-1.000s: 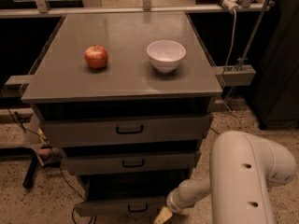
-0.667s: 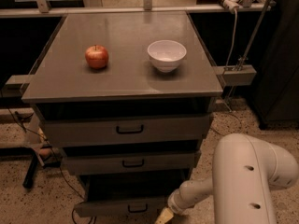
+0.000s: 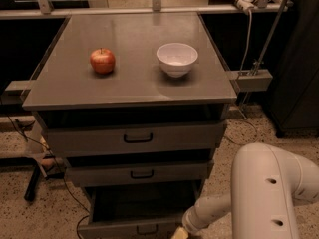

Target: Open bottom drawer

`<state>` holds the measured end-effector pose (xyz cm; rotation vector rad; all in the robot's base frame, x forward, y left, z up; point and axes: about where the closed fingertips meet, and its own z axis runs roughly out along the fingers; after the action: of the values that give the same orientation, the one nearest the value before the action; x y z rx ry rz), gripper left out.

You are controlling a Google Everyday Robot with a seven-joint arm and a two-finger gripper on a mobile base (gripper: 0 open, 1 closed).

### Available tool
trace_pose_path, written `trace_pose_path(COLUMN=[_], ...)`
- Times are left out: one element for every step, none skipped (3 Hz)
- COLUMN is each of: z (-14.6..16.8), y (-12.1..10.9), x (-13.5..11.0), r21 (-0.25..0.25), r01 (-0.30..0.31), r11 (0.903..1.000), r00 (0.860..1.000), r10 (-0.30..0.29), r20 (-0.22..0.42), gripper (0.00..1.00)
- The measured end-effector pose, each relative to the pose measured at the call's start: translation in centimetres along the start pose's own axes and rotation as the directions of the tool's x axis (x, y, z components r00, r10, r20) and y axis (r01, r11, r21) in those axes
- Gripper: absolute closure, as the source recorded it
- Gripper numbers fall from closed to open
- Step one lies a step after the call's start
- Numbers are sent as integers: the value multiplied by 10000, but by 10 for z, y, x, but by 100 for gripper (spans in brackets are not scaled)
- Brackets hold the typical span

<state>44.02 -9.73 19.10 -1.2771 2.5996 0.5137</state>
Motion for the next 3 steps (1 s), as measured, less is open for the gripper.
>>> trace_pose_path(z=[-14, -39, -39], y=[15, 48, 48], x=[26, 72, 72], r21=[-152, -498, -500], r01=[-323, -974, -971], r11=[9994, 9940, 9940], r00=[9994, 9947, 9948], r10=[320, 956, 953], r20=[-164, -371, -371], gripper=[0, 0, 0])
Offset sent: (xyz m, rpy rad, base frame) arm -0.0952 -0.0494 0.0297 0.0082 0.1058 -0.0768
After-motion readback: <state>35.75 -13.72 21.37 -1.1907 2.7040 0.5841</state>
